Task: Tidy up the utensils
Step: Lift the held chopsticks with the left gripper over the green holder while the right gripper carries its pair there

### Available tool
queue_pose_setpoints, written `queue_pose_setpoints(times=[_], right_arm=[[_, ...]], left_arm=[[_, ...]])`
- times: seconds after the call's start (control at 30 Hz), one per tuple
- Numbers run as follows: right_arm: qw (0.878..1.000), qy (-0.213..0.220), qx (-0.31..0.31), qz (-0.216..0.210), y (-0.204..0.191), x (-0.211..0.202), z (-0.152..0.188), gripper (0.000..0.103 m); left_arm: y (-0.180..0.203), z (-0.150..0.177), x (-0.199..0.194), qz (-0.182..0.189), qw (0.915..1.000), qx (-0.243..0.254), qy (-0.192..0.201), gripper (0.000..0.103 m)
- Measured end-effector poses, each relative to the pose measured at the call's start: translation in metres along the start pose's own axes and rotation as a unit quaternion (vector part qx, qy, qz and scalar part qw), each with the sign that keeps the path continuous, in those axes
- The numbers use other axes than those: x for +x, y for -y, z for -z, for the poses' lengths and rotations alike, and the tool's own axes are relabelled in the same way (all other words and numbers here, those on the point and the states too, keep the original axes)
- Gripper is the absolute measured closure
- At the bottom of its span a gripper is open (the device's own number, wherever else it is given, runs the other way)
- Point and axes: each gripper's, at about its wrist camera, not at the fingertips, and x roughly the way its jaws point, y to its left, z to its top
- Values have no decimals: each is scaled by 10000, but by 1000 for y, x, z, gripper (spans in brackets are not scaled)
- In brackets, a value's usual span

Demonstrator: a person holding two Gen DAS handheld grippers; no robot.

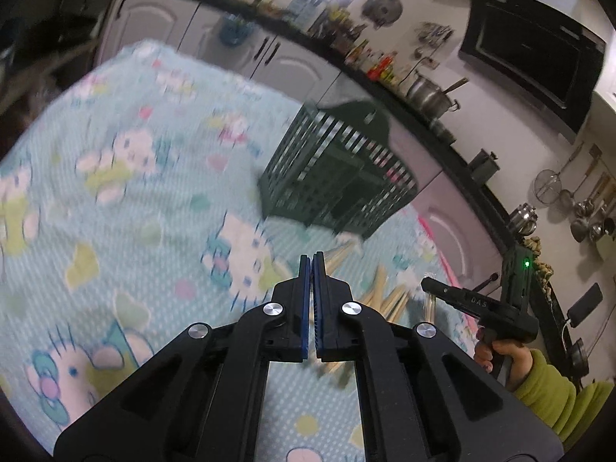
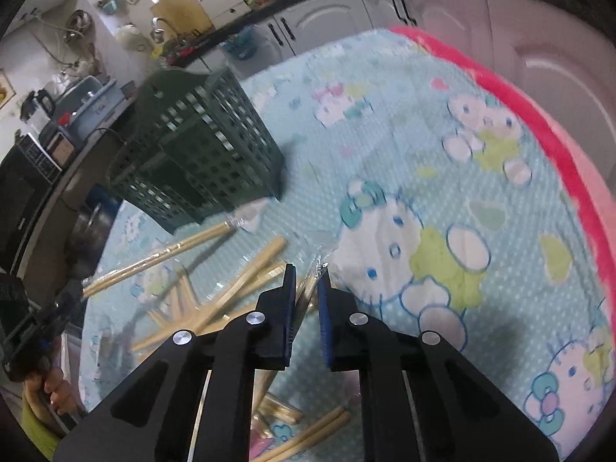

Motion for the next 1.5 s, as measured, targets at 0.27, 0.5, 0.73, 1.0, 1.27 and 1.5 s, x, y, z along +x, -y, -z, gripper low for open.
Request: queue_pose_setpoints(times=[0.27, 0.5, 0.73, 1.0, 1.27, 1.5], right_arm=[[9945, 622, -843, -24, -43, -36, -33, 97], [9853, 1065, -1335, -105, -75, -61, -58, 98], [9768, 1507, -1492, -304, -96, -87, -82, 98], [9639, 2026, -1658, -485, -120, -111, -115, 98], [9526, 2395, -1817, -461, -140, -126, -144, 98], [9468, 2586, -1891, -298, -146, -122, -165, 98]], left_arm=[[42, -38, -10, 147, 9979, 563, 288, 103], [79, -57, -15, 432, 9935, 1002, 323, 103], [112, -81, -26, 773, 9879, 1264, 457, 103], [149, -116, -43, 1090, 9793, 1533, 746, 103], [172, -146, -42, 1204, 9745, 1651, 931, 103], [162, -162, -22, 1183, 9808, 1371, 718, 103]])
